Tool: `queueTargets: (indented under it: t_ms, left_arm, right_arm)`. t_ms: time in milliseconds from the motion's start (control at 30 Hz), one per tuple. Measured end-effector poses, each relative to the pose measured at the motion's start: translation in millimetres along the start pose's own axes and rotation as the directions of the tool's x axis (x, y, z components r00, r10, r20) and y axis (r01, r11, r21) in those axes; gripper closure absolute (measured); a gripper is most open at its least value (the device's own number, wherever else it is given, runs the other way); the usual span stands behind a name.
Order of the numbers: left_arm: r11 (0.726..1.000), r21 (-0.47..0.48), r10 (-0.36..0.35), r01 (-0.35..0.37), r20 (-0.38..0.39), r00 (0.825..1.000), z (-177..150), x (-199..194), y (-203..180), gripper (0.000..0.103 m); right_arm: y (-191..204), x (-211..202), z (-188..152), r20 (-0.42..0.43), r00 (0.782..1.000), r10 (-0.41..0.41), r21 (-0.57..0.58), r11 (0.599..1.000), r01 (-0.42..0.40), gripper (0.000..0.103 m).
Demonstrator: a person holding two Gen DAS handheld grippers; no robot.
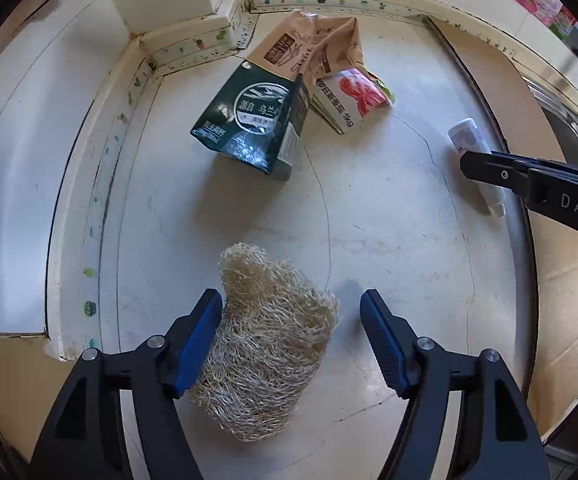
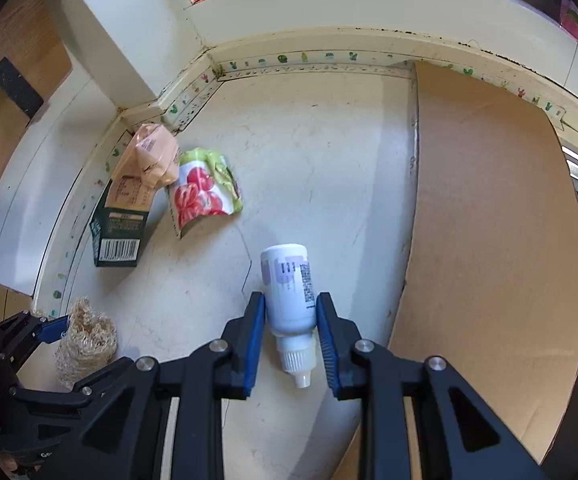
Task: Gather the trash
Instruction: 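Grasp the fiber scrubber with the left gripper while the right gripper grasps the white bottle, then lower the scrubber and white bottle over the bin and open both grippers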
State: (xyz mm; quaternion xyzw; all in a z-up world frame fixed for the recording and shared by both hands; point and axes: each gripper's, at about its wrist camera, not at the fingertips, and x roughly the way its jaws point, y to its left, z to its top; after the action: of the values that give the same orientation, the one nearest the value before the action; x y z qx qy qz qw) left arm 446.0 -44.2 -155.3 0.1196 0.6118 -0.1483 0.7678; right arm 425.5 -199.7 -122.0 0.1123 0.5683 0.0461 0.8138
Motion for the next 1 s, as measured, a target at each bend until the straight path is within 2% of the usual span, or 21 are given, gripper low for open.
queueTargets:
  t_ms: [133,200,233,467,800,1000]
  left_arm:
    - [1.0,0.015,0.001,-0.001,-0.012,1.0,-13,-2,-2,0.033]
    - [1.0,0.018,0.011,-0.011,-0.003,1.0,-20,-5,-4,0.045]
    - [1.0,0.015,-0.005,0.005,0.0,1.0,-22,-7,-5,0.063]
    - [1.0,0.009,-0.02,0.02,0.065,0.998,-56,-39,-21,0.067]
    - [0.996,0.026,-0.093,0.091,0.124,0.988,-155,-121,-44,0.067]
    - [0.991,0.005,-0.13,0.131,0.16,0.979,-223,-145,-51,0.067]
  right_arm:
    - [4,-7,-13,-0.006,1.0,0.026,-0.015,1.0,-0.027,0.078]
    - [7,-12,-20,-0.007,0.999,0.044,-0.02,0.999,-0.044,0.078]
    - [9,-16,-25,-0.007,0.998,0.055,-0.022,0.998,-0.055,0.078]
    - [23,-53,-64,-0.002,0.99,0.139,-0.051,0.989,-0.139,0.078]
    - [48,-124,-148,0.001,0.966,0.257,-0.081,0.963,-0.256,0.078]
    - [57,-147,-206,-0.004,0.952,0.305,-0.112,0.946,-0.303,0.078]
